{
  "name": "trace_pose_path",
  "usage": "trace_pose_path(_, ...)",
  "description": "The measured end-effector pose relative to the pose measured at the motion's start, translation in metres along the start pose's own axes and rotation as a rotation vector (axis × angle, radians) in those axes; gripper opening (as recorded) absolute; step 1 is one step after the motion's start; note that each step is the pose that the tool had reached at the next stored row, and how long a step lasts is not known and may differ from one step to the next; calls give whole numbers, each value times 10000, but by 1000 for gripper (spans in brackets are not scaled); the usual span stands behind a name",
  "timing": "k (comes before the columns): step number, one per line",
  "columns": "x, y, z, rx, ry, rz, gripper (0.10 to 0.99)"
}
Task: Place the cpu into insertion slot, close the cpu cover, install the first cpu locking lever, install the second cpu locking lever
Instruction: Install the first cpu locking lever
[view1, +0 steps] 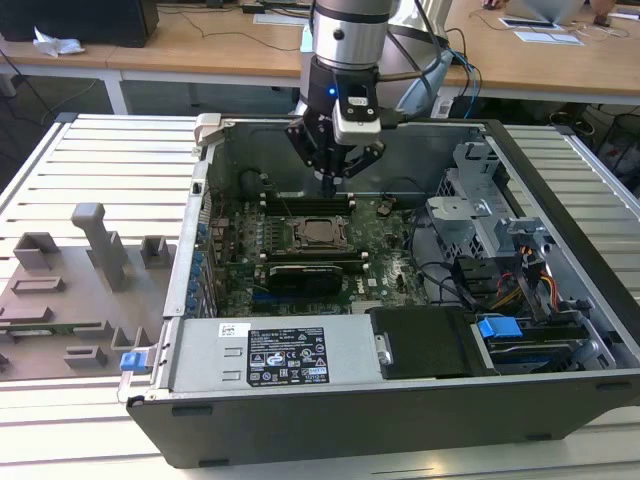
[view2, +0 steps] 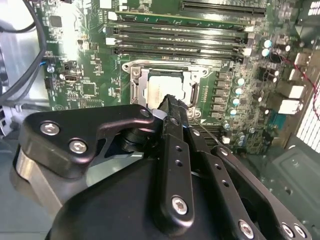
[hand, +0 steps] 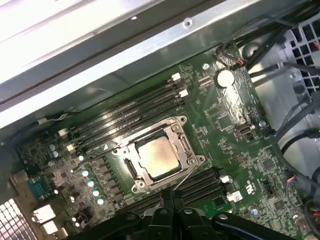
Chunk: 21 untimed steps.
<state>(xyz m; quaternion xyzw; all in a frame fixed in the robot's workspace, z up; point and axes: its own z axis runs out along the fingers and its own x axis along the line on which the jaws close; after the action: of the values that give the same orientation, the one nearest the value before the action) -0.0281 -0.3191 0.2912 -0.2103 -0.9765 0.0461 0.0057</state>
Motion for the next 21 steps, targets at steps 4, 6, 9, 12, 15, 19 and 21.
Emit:
trace_pose_path(4,0,0,0,-5,-59,-638,106)
trace_pose_path(6,0,0,0,-7,-80,-851,106)
trace_pose_path(9,0,0,0,-12,-139,-1498,106)
trace_pose_path(12,0,0,0,-20,-218,-2349,106)
trace_pose_path(15,0,0,0,-30,-333,-3583,106)
trace_pose_path(19,0,0,0,-34,-378,-4062,106)
trace_pose_path(21,0,0,0,-36,-403,-4341,106)
